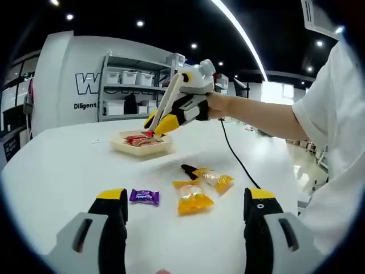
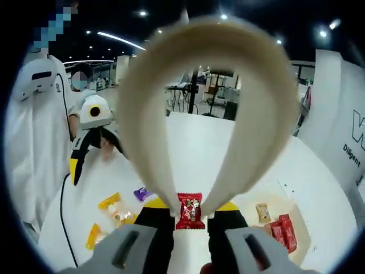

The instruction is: Place the target food into the container with the food tongs after gripping and lifting it, then release it inside without dropping or visibly crushing the food.

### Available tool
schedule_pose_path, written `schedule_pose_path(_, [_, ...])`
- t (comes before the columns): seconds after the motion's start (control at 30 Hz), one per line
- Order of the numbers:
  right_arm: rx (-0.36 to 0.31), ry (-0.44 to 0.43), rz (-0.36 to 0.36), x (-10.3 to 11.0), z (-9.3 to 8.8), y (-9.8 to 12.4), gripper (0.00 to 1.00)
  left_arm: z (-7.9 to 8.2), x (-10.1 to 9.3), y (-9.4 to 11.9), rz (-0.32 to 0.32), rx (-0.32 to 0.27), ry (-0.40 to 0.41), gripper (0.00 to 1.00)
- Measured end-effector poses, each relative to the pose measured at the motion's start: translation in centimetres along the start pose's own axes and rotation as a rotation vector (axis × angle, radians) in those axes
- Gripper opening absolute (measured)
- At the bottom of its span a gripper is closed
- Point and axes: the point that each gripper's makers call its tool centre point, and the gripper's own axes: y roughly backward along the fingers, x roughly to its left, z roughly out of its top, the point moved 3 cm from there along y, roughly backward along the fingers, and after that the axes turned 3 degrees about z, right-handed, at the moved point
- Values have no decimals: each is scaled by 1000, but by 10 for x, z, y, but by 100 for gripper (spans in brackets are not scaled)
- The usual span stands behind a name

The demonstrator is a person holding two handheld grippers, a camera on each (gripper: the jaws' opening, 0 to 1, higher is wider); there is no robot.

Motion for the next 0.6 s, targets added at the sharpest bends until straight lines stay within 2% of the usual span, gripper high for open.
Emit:
schedule_pose_path(0.4, [22, 4, -25, -37, 7, -8, 16, 0, 2, 1, 5, 3, -4, 83])
schedule_pose_path(0.6, [46, -6, -48, -63, -3, -18, 15, 1, 5, 2, 10, 5, -6, 83])
